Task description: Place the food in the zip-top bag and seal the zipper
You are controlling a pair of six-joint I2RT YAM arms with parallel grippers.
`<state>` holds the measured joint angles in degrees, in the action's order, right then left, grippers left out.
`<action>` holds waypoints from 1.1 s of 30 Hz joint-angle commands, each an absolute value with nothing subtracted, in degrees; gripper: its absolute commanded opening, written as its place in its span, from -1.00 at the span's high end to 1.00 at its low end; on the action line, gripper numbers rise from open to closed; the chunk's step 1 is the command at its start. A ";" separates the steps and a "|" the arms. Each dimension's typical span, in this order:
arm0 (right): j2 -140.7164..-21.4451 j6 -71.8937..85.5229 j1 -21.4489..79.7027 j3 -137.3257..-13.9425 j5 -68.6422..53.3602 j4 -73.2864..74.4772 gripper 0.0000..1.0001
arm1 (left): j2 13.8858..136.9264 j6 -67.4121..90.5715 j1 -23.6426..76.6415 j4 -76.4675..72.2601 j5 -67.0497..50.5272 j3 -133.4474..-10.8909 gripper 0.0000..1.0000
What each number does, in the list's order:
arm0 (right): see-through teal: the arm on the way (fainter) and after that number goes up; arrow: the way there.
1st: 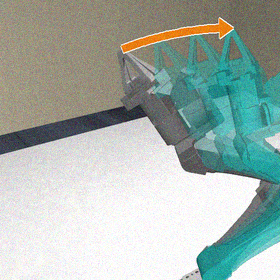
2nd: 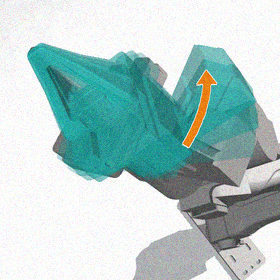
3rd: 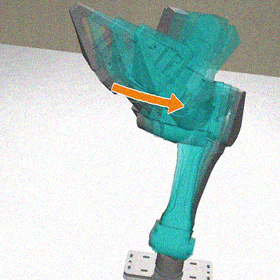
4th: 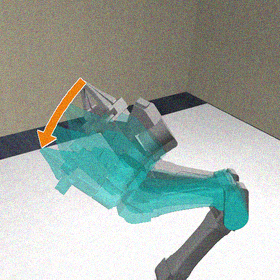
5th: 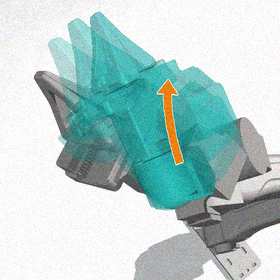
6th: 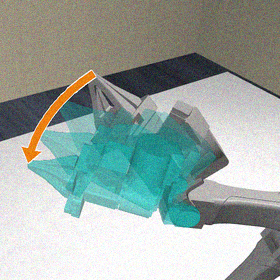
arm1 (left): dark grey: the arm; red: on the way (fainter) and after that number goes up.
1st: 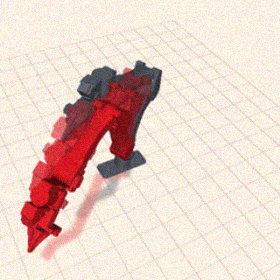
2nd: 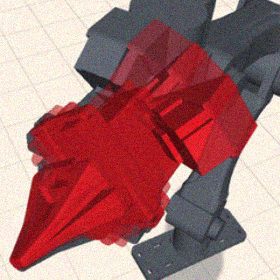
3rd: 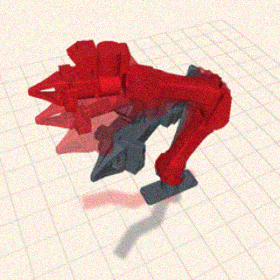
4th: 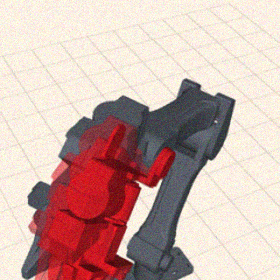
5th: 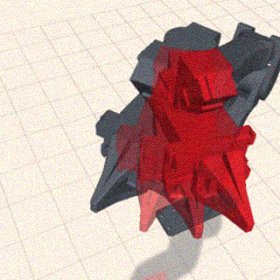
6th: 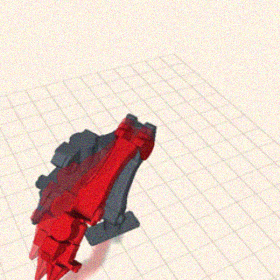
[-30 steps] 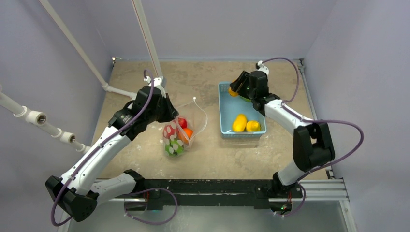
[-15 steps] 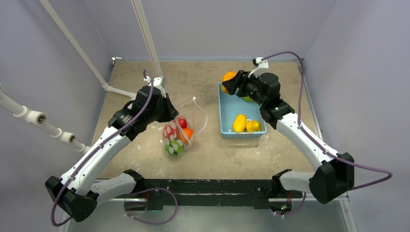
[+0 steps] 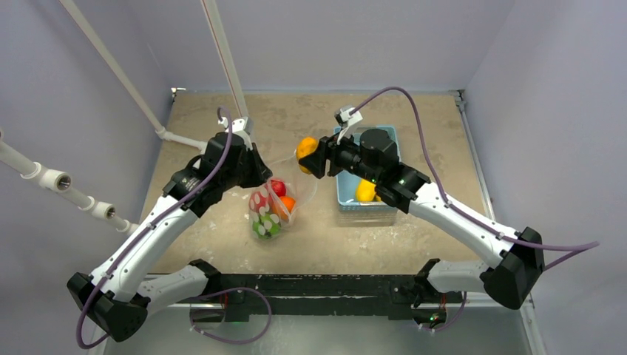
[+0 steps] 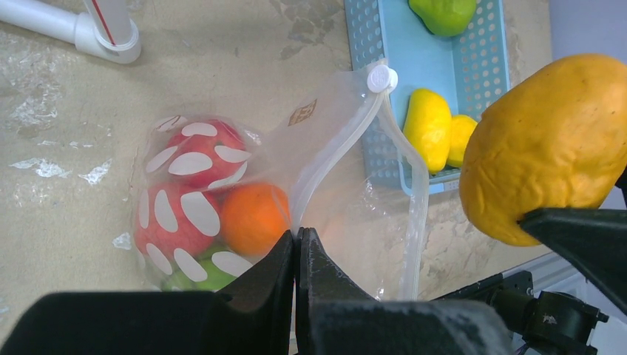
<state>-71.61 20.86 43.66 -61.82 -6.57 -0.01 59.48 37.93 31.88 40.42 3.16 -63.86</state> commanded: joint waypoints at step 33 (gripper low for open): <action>-86.98 19.25 58.18 -70.74 4.02 3.49 -0.85 | 56.26 37.71 31.45 40.88 2.34 -64.57 1.00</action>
<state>-87.81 19.35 57.91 -67.77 2.09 5.17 57.67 37.91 31.88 41.74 2.68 -63.86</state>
